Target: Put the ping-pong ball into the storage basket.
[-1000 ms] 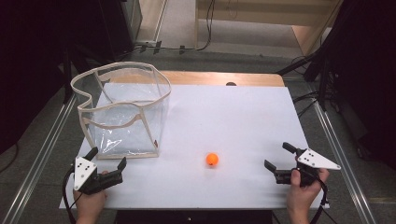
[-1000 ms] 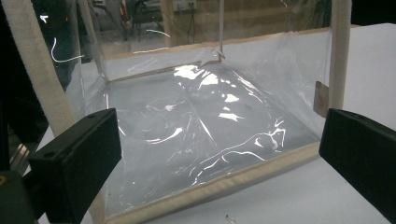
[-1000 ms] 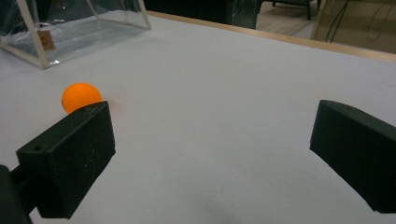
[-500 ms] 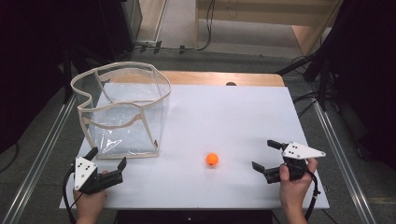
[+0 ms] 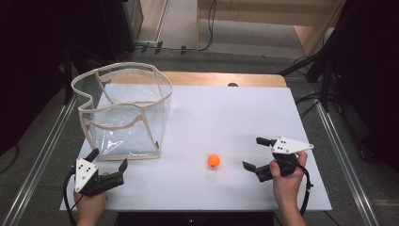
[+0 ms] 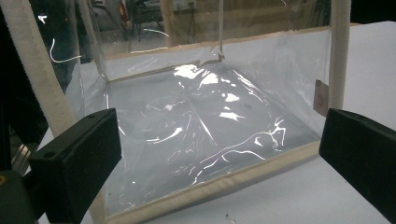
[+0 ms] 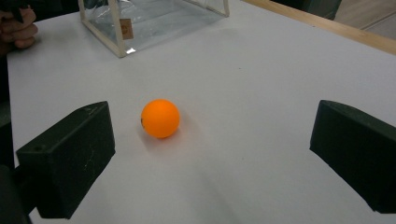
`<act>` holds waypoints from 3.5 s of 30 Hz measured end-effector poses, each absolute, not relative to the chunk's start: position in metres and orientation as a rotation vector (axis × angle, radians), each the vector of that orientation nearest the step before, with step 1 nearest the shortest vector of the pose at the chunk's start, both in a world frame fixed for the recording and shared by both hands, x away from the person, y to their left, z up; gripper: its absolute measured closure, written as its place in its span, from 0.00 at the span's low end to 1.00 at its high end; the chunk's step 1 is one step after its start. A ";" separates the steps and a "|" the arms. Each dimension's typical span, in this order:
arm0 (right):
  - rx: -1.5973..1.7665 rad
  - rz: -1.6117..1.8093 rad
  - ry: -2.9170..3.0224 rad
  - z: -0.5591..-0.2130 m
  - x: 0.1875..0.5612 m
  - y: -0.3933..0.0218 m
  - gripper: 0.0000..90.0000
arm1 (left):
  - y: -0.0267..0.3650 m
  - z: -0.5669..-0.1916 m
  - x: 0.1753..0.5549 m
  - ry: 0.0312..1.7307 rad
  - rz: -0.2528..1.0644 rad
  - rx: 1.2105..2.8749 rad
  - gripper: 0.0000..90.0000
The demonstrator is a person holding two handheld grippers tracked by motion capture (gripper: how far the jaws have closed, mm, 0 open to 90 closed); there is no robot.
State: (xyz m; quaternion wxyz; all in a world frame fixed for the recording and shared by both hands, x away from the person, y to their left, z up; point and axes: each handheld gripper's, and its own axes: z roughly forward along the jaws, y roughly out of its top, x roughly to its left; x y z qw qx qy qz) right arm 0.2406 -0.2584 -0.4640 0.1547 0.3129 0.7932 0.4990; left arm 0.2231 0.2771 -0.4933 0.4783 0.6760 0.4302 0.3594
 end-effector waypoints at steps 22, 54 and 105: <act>0.848 1.325 2.492 -0.454 0.259 -0.220 0.00 | 0.277 -0.493 0.223 1.048 0.879 1.653 0.00; 0.696 1.031 2.739 -0.454 0.282 -0.169 0.00 | 0.277 -0.493 0.223 1.048 0.879 1.651 0.00; 0.570 0.504 2.991 -0.477 0.309 -0.118 0.43 | 0.277 -0.493 0.223 1.045 0.875 1.654 0.00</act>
